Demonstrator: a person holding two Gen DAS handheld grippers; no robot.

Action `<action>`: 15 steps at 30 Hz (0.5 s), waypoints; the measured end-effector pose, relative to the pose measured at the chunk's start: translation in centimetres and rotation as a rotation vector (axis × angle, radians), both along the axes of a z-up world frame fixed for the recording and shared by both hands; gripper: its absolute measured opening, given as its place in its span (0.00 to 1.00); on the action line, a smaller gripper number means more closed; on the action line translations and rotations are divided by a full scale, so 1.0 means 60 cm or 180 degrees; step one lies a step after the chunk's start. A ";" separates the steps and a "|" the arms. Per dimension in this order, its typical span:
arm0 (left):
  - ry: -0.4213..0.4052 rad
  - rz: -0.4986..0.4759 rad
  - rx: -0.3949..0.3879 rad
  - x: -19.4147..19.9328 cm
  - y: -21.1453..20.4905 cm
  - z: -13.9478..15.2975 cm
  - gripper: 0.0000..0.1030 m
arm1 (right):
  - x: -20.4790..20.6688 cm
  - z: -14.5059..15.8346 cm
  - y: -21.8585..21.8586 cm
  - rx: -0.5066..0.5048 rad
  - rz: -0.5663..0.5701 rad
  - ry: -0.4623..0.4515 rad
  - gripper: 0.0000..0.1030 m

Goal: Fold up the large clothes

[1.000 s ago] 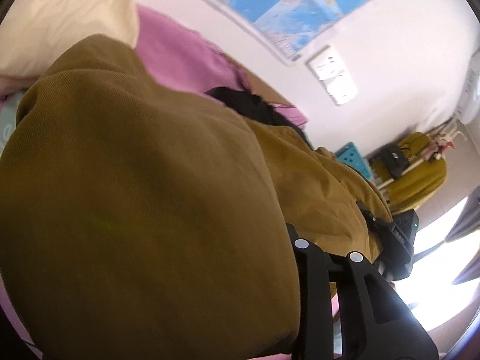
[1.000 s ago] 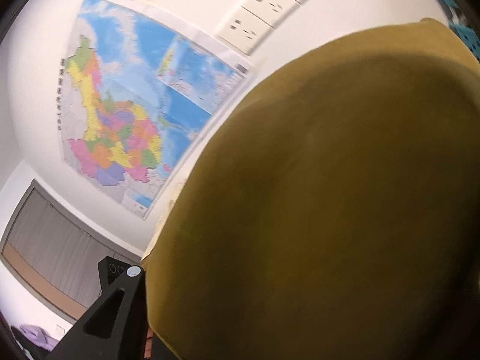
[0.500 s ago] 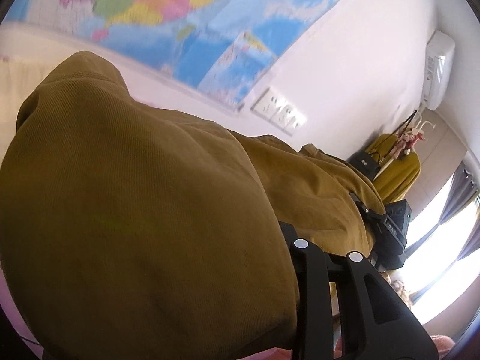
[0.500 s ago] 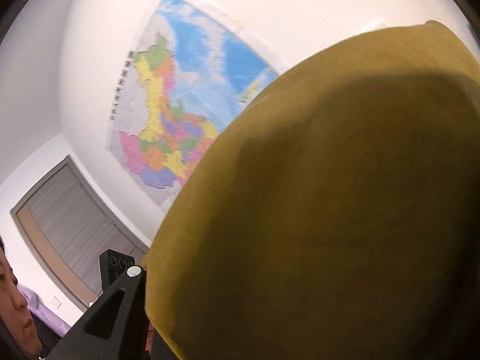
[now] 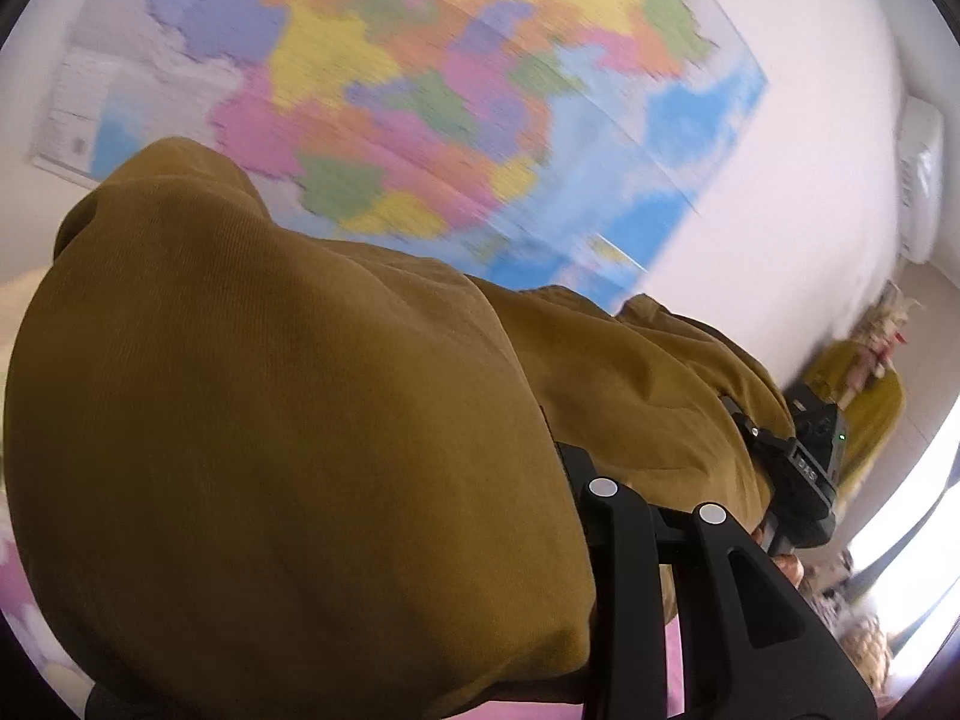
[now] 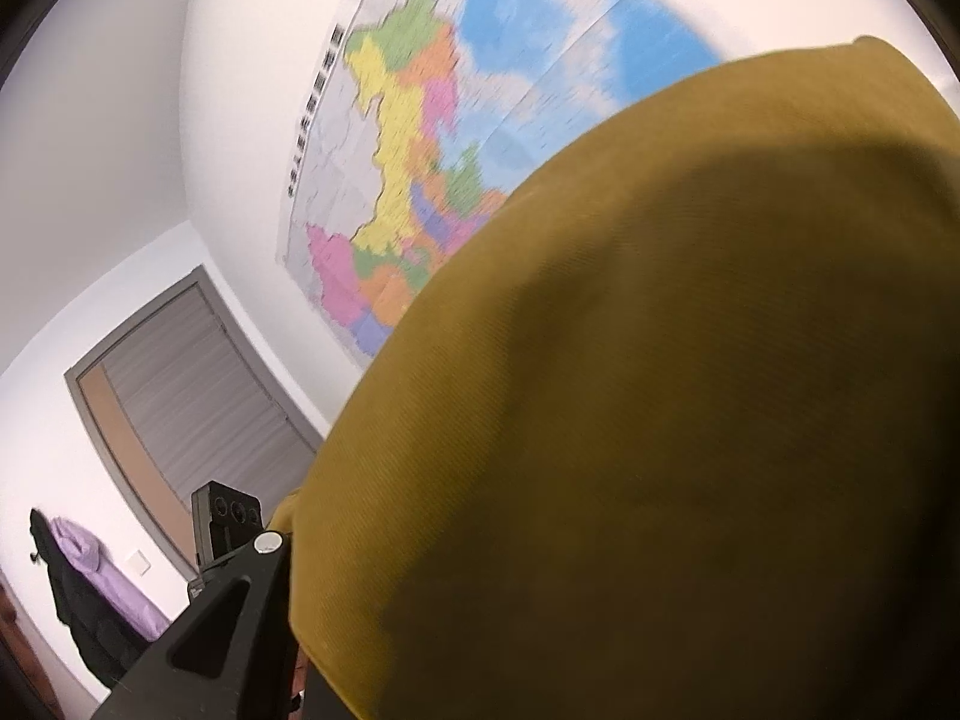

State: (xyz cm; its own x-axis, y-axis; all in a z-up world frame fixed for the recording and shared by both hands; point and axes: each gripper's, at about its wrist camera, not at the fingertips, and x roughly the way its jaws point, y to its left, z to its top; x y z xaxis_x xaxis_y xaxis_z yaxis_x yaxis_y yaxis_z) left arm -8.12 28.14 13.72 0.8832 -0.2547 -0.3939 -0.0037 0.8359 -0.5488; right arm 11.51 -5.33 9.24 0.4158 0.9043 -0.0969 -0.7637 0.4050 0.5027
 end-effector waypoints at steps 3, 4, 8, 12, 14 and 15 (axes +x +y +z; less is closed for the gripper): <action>0.0029 0.0203 0.0023 0.003 0.049 0.006 0.30 | 0.037 0.004 0.061 -0.0037 0.0140 -0.0002 0.23; 0.0027 0.0247 0.0039 0.002 0.063 0.006 0.30 | 0.048 0.004 0.085 -0.0043 0.0180 0.0011 0.23; 0.0055 0.0527 0.0138 0.004 0.132 0.005 0.30 | 0.092 0.000 0.177 -0.0070 0.0347 0.0062 0.23; 0.0101 0.0737 0.0161 0.011 0.187 0.004 0.30 | 0.125 -0.015 0.254 -0.0130 0.0510 0.0125 0.23; 0.0112 0.0830 0.0165 0.013 0.218 0.002 0.29 | 0.145 -0.017 0.279 -0.0114 0.0559 0.0076 0.23; 0.0117 0.0879 0.0180 0.014 0.232 0.000 0.29 | 0.153 -0.019 0.298 -0.0105 0.0600 0.0072 0.23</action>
State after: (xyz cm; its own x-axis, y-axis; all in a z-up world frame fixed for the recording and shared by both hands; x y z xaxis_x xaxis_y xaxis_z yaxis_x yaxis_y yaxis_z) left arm -7.28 42.05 13.73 0.9010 0.0168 -0.4336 -0.2546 0.8297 -0.4968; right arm 20.72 12.57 8.07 0.2366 0.9622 -0.1351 -0.8163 0.2722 0.5094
